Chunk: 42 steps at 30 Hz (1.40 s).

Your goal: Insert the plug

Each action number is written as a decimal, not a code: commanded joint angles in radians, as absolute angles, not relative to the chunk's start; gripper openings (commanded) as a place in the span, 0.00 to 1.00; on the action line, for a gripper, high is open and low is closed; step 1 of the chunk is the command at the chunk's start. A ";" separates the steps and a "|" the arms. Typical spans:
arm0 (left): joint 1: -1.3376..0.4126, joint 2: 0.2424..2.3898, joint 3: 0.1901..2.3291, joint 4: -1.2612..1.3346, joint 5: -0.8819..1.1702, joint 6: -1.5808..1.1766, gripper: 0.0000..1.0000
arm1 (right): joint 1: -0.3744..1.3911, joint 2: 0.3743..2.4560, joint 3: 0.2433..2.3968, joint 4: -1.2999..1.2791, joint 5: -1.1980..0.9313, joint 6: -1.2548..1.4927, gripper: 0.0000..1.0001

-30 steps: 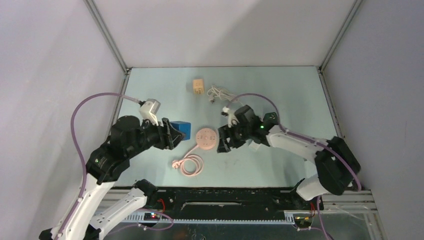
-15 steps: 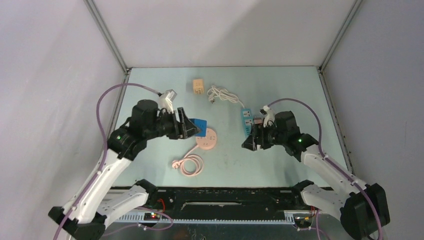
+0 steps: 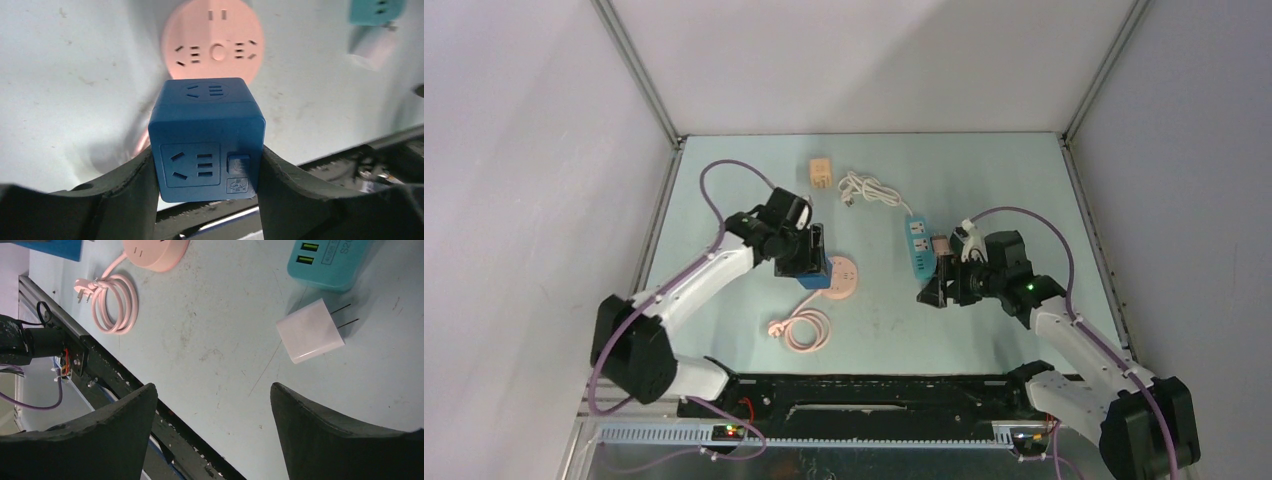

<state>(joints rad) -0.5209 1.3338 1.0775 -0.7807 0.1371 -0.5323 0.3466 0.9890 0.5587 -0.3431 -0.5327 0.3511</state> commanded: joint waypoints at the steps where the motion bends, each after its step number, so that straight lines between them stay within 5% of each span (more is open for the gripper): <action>1: -0.555 1.400 1.156 -0.783 -0.026 -0.504 0.00 | 0.334 0.963 0.558 -0.336 -0.561 0.337 0.86; 42: -0.600 1.562 1.158 -0.691 -0.144 -0.525 0.00 | 0.330 0.951 0.558 -0.365 -0.566 0.331 0.86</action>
<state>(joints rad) -0.5949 1.5581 1.1324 -0.6941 -0.1028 -0.5198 0.3351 0.9661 0.5541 -0.3725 -0.5537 0.3401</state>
